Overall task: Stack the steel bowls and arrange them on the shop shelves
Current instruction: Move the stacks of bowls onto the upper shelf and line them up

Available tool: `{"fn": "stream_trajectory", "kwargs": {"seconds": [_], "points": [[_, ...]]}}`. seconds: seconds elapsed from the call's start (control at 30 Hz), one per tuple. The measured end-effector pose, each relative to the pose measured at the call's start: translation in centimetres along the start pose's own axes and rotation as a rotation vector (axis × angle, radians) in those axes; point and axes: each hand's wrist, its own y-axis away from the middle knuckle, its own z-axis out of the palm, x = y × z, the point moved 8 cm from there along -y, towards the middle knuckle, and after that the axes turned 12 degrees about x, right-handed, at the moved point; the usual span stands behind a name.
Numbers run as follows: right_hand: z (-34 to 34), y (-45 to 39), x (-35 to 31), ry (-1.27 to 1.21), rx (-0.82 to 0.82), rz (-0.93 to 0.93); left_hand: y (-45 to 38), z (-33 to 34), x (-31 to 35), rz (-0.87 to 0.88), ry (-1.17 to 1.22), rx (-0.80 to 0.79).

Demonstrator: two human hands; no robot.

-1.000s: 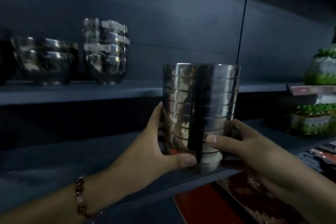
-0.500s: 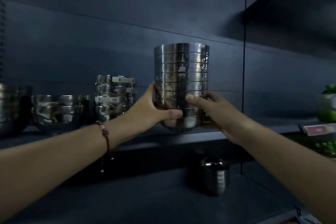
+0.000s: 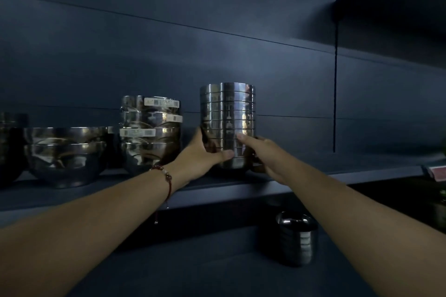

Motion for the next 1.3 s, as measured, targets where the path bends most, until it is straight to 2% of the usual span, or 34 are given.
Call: {"fn": "stream_trajectory", "kwargs": {"seconds": [0.2, 0.3, 0.37, 0.43, 0.5, 0.6, 0.67, 0.73, 0.97, 1.1, 1.3], "points": [[0.7, 0.2, -0.1, 0.049, 0.043, -0.016, 0.1, 0.3, -0.4, -0.058, -0.104, 0.065], [0.1, 1.8, -1.3, 0.165, 0.058, -0.142, 1.2, -0.4, 0.6, 0.010, -0.224, 0.116], [-0.5, 3.7, -2.3, 0.384, 0.059, -0.341, 2.8, -0.8, 1.8, 0.108, -0.338, 0.133], [-0.6, 6.5, -2.2, 0.722, -0.010, -0.534, 4.8, -0.9, 2.5, 0.228, -0.492, 0.139], [-1.1, 9.2, -0.7, 1.033, -0.069, -0.675, 7.7, 0.0, 2.9, 0.412, -0.635, 0.122], [-2.8, 12.8, 3.0, 1.242, -0.086, -0.801, 12.7, 2.6, 2.0, 0.649, -0.822, 0.066], [-4.3, 14.5, 6.8, 1.286, -0.126, -0.763, 16.0, 5.3, 0.7, 0.735, -0.830, -0.012], [-6.2, 15.4, 10.9, 1.321, -0.152, -0.665, 18.6, 8.3, -1.2, 0.736, -0.801, -0.118], [-13.7, 15.5, 23.6, 1.395, -0.188, -0.288, 20.9, 20.5, -8.6, 0.442, -0.781, -0.475], [-15.8, 14.0, 29.3, 1.439, -0.242, -0.180, 20.0, 26.7, -12.1, 0.399, -0.801, -0.515], [-17.5, 8.8, 34.9, 1.360, -0.225, -0.071, 17.3, 33.9, -17.5, 0.294, -0.790, -0.541]]}}
